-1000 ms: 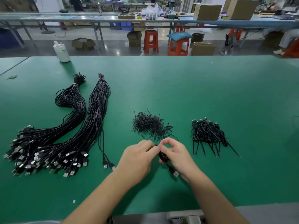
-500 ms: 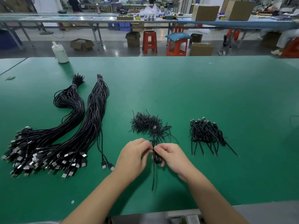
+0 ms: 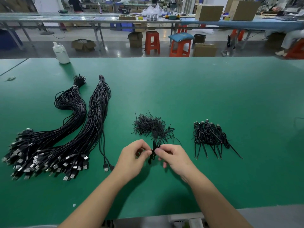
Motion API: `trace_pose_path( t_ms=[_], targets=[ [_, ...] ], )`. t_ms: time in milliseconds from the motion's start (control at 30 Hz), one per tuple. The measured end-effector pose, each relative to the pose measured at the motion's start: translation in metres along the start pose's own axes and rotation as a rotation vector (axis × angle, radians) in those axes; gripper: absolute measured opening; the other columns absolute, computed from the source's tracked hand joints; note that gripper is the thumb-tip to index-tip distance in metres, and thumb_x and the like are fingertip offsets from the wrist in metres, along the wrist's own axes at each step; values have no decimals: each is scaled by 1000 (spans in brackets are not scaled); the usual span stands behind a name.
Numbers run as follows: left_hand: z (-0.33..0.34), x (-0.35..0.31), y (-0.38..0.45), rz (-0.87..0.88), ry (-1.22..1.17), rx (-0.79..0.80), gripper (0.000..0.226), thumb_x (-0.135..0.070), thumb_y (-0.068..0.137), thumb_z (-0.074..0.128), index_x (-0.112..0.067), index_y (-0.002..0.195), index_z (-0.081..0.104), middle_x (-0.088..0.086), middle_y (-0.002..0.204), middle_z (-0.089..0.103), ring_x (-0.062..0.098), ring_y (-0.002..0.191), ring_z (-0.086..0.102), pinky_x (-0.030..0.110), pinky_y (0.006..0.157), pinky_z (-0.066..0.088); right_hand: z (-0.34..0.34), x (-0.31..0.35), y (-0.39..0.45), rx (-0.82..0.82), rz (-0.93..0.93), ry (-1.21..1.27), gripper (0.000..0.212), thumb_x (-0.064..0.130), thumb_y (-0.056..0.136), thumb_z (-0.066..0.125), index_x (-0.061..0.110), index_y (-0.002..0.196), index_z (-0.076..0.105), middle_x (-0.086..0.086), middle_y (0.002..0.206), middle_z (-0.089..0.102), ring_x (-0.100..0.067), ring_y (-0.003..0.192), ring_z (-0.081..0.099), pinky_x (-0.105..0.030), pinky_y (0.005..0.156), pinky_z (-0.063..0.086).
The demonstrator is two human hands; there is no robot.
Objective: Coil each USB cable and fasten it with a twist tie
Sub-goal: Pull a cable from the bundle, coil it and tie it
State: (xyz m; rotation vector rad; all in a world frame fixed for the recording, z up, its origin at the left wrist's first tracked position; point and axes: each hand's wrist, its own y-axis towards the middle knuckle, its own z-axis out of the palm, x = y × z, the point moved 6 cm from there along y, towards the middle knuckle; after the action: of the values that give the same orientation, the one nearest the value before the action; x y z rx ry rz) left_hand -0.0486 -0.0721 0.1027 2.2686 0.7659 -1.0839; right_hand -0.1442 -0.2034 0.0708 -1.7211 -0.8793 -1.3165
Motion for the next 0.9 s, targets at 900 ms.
trace_pose_path(
  t_ms=[900],
  targets=[
    [11, -25, -7, 394, 377, -30, 22, 5, 85, 60, -17, 88, 58, -7, 85, 53, 12, 76, 43, 24, 73, 34, 4, 8, -4, 70, 44, -83, 41, 33, 105, 47, 10, 72, 56, 4, 55, 56, -12, 44, 48, -28, 48, 40]
  ],
)
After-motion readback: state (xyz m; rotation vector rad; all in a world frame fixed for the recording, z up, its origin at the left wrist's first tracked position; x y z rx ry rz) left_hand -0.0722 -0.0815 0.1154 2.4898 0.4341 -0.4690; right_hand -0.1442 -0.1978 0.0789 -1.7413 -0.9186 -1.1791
